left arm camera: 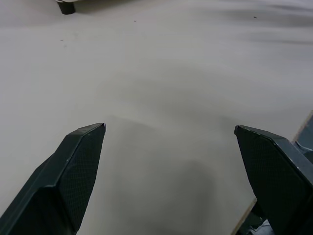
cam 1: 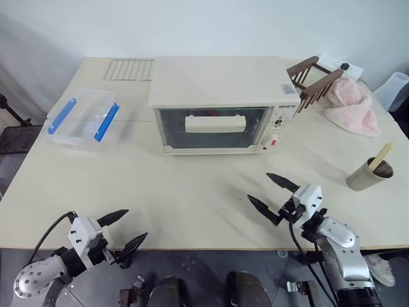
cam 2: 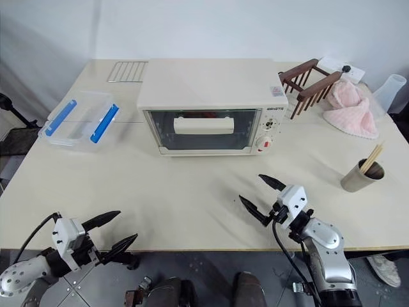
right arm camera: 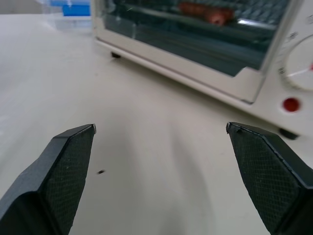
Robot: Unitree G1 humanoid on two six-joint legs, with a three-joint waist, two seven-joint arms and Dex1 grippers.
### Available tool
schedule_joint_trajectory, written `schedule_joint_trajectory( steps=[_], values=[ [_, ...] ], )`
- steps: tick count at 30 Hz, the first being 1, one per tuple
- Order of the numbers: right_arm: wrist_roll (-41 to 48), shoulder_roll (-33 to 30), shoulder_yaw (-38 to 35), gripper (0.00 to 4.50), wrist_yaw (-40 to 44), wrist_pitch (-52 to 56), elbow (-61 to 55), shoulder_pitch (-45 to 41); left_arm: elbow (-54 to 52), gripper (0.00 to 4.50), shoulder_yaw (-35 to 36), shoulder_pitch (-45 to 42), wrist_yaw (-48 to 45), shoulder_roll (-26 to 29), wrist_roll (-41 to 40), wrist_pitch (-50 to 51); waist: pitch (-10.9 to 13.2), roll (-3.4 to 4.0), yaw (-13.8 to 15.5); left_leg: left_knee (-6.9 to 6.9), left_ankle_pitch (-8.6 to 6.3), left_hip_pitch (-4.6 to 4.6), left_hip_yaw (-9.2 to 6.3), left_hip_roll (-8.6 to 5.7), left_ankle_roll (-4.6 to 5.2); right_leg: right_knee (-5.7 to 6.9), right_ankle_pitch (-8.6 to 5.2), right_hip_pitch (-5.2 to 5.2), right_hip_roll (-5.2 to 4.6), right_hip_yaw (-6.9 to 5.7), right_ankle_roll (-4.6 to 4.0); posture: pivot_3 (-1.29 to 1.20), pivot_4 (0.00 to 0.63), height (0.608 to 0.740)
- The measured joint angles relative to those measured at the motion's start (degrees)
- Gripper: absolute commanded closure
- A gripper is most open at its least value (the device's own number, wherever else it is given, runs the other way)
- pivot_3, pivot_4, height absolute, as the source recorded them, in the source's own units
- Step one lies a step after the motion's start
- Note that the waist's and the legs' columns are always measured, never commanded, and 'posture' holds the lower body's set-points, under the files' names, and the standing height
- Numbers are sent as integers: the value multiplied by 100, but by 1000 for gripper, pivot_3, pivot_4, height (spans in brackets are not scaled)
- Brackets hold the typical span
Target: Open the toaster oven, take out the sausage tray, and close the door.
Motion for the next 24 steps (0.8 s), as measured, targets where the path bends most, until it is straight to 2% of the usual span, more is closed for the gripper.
schedule_joint_trajectory(
  steps=[4,7,9,12,18,24],
  values=[
    [196,-34,1,0,283,64,95,-170,-96,12,15,-52,62,33,-9,12,2,6,-18,-1,0,1,2,0,0,1,0,-2,3,0,0,0,150,740],
    [555,-62,5,0,378,607,-79,-672,-93,12,173,-442,-30,32,-937,590,3,6,-23,2,5,1,1,20,-5,12,-1,-5,6,0,-1,0,150,740],
    [742,-62,14,0,324,1053,-259,-1026,-85,12,297,-676,-144,242,-1528,1126,2,7,-16,2,6,1,-2,18,-6,23,-1,-10,6,-1,-3,0,150,740],
    [936,-57,38,0,174,1639,-319,-1427,-47,12,340,-1070,-185,485,-1948,1688,3,6,-2,2,6,-2,-1,10,-6,51,-1,-15,4,0,-2,0,150,740],
    [1036,288,292,0,24,2205,-313,-2296,436,12,197,-2161,-382,566,-2084,2026,2,6,-8,6,9,-12,1,-10,-9,53,-1,-22,11,-3,-2,0,150,740],
    [881,508,319,0,46,1957,-20,-2495,641,12,35,-2328,-545,555,-2041,2168,3,5,-21,0,7,-18,5,-10,-12,53,-1,-33,15,-9,-1,0,150,740]
  ],
)
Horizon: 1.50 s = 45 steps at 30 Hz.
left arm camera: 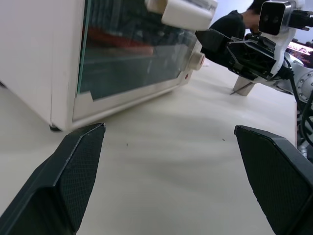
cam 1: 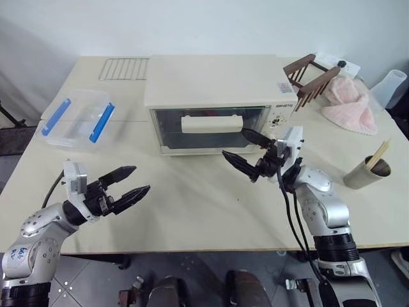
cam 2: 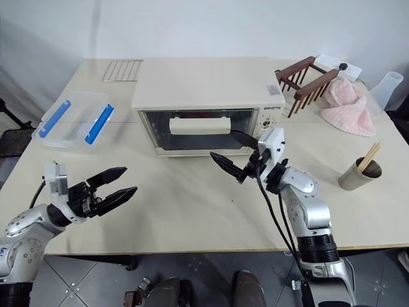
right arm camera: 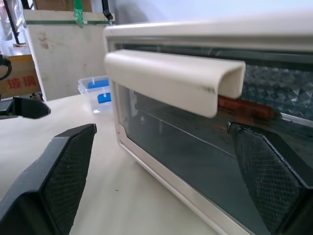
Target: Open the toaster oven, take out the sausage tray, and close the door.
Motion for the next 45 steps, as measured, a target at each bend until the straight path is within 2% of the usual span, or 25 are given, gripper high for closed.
schedule_joint_trajectory(
  steps=[4,13,16,24,29,32,40,45],
  values=[
    [51,149,53,0,280,-316,-135,0,-1,12,-45,45,-9,-136,62,-22,0,0,4,0,0,0,1,0,0,-2,0,0,0,0,0,0,150,740],
    [-509,-196,218,0,993,-1438,-218,368,313,12,39,-230,156,-283,160,-79,1,-1,-1,-2,0,-2,2,2,0,-5,0,-2,2,0,1,0,150,740],
    [-753,-370,335,0,1254,-1905,-197,452,554,572,223,-643,228,-374,37,-77,2,-2,5,-3,0,-2,2,3,-1,-4,0,-4,4,-2,1,0,150,740],
    [-1000,-452,455,0,1432,-2580,25,473,821,2998,304,-1464,251,-406,-83,-59,2,-3,-12,0,1,1,5,3,-3,-1,0,-2,4,-1,1,0,150,740],
    [-1038,-503,462,0,1431,-2746,138,442,1273,4487,139,-2241,342,-671,-29,-89,4,-6,15,7,1,0,3,2,-3,-3,1,3,7,0,2,0,150,740],
    [-1067,-538,487,0,1433,-2815,158,444,1684,4487,-126,-2796,412,-971,190,-225,5,-8,21,8,1,0,3,0,-3,-3,2,4,8,-2,3,0,150,740],
    [-1121,-635,535,0,1439,-2896,99,634,1964,4487,-639,-2963,13,-900,600,-262,6,-9,14,8,1,1,4,3,-3,-4,2,4,14,-1,4,0,150,740],
    [-1154,-1249,523,0,1354,-2179,-408,1267,2005,4487,-894,-2850,-386,-839,780,-265,6,-10,83,17,0,1,-1,-3,-1,-6,3,14,10,2,6,0,150,740]
  ],
)
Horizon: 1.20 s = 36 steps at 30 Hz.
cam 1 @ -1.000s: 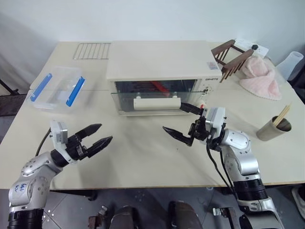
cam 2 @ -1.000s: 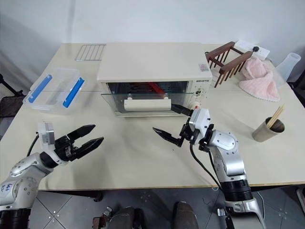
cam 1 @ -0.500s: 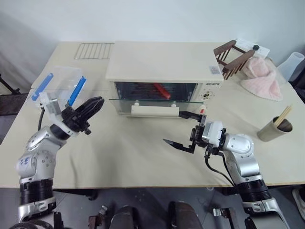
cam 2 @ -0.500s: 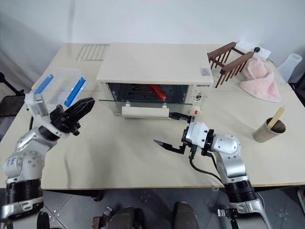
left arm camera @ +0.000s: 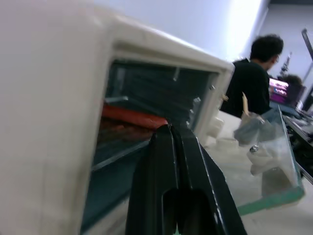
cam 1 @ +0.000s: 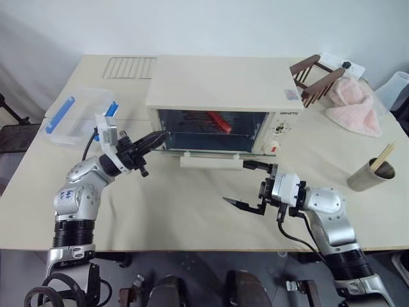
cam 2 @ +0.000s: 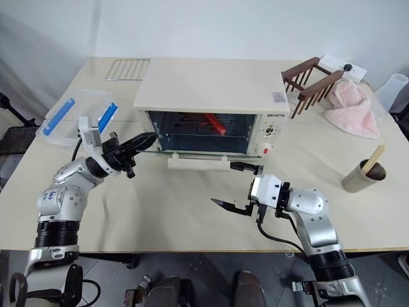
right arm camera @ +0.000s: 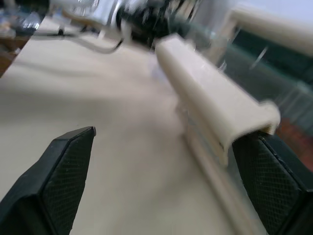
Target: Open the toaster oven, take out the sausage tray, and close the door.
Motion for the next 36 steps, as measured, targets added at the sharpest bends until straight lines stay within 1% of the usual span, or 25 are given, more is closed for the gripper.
schedule_joint_trajectory(
  steps=[4,7,11,16,20,23,25,27,28,31,32,33,36],
  values=[
    [196,-899,-191,0,-166,1494,-950,1063,-1,4487,-198,334,-225,-4,173,-13,1,-1,80,0,0,-2,1,2,0,-3,0,-4,0,-1,0,0,150,740],
    [496,-1253,-522,0,-308,2288,-1523,1406,3,4487,-224,488,-280,-35,214,-71,2,-6,77,2,4,-2,3,4,3,-12,0,-1,1,0,-1,0,150,740],
    [885,-1372,-817,0,-525,3012,-2039,1423,-2,4487,-288,581,-383,-34,349,-195,3,-8,80,2,9,2,3,5,3,-30,-1,0,0,1,-3,0,150,740],
    [1155,-1873,-1189,0,-546,3764,-2400,1423,53,4487,-564,818,-510,86,837,-502,3,-9,88,0,7,-1,3,2,6,-36,-1,-1,-4,-3,-3,0,150,740],
    [1386,-1950,-1198,0,-649,4221,-2634,1020,170,4487,-638,884,-478,51,1051,-809,2,-10,86,1,8,0,3,3,7,-36,-1,0,-6,-2,-3,0,150,740],
    [1438,-2044,-1168,0,-593,4313,-2713,801,188,4487,-647,912,-471,36,1126,-1031,2,-10,89,1,8,-1,2,2,8,-37,-1,0,-8,-3,-3,0,150,740],
    [1382,-1982,-1031,0,-582,4240,-2675,532,187,4487,-609,989,-438,-7,1134,-1146,2,-10,88,1,7,-1,3,1,9,-37,-1,0,-10,-3,-2,0,150,740],
    [1198,-1647,-798,0,-712,4003,-2571,121,153,4487,-583,1069,-398,-41,1133,-1234,-1,-15,73,1,8,1,4,2,9,-35,-1,1,-8,-4,-2,0,150,740],
    [918,-1317,-583,0,-891,3746,-2413,-151,126,4487,-550,1122,-376,-57,1121,-1262,-3,-18,41,1,9,4,7,4,7,-32,-1,0,-7,-4,-2,0,150,740],
    [-234,-749,244,0,-1612,3299,-1858,-826,-9,4487,-452,1260,-332,-70,1048,-1261,-2,-12,-42,1,12,-2,9,3,4,-12,-1,-11,-11,-3,-3,0,150,740],
    [-666,-563,526,0,-1892,3199,-1619,-1049,-46,4099,-370,1336,-313,-57,1007,-1241,-2,-12,-57,0,13,-3,7,3,4,6,-1,-12,-11,-4,-3,0,150,740],
    [-997,-345,711,0,-2127,3102,-1389,-1216,-66,3891,-302,1369,-279,-56,967,-1219,-2,-13,-67,0,13,-4,7,3,4,9,-1,-14,-12,-6,-3,0,150,740],
    [-1602,28,1112,0,-2456,2631,-888,-1514,-151,2983,-118,1459,-142,-34,904,-1109,-1,-11,-64,-1,13,-10,4,1,5,6,-1,-15,-12,-11,-2,0,150,740]
  ],
)
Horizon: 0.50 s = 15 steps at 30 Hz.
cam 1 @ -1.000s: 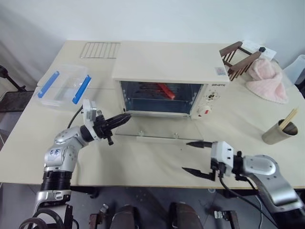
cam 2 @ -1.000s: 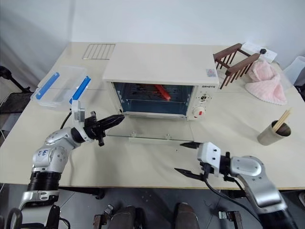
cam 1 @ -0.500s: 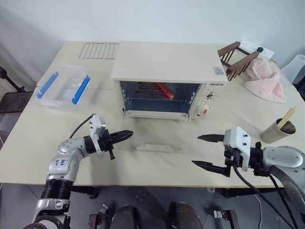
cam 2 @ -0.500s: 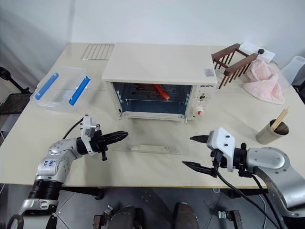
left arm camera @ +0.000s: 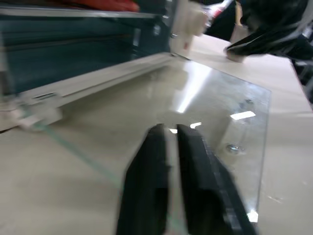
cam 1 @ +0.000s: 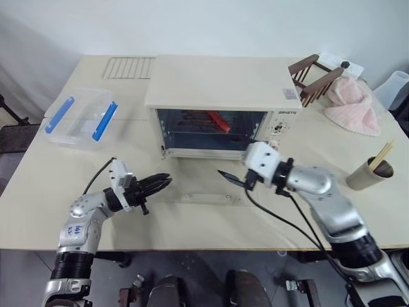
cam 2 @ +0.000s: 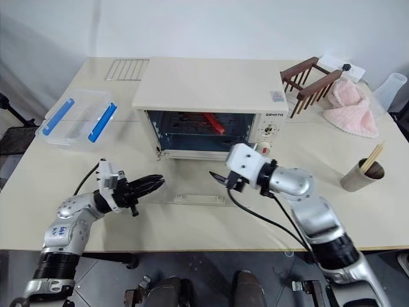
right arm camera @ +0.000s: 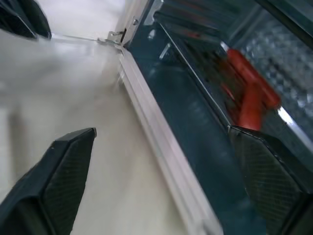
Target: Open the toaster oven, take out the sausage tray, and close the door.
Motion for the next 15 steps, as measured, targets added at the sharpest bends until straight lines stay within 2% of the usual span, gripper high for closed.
schedule_joint_trajectory(
  steps=[5,9,10,15],
  values=[
    [-1144,498,485,0,-665,-982,1031,-753,-507,1461,355,357,159,112,-207,144,1,-2,-44,0,0,2,2,4,0,4,0,-2,-1,-3,0,0,150,740],
    [-1969,818,852,0,-1118,-1259,1882,-1316,-814,209,762,736,331,175,-420,243,1,-1,-95,-2,0,3,4,5,-1,5,0,-3,-2,0,0,0,150,740],
    [-2226,940,1002,0,-1216,-1247,2208,-1569,-920,13,871,874,380,187,-515,307,1,-1,-141,-2,1,3,5,6,-1,9,0,-6,-2,2,0,0,150,740],
    [-2910,1351,1204,0,-1743,-1391,3274,-2245,-1279,13,1021,1135,557,185,-653,449,2,0,-158,-5,2,2,-5,4,-4,29,-1,-8,-4,-3,-1,0,150,740]
  ],
)
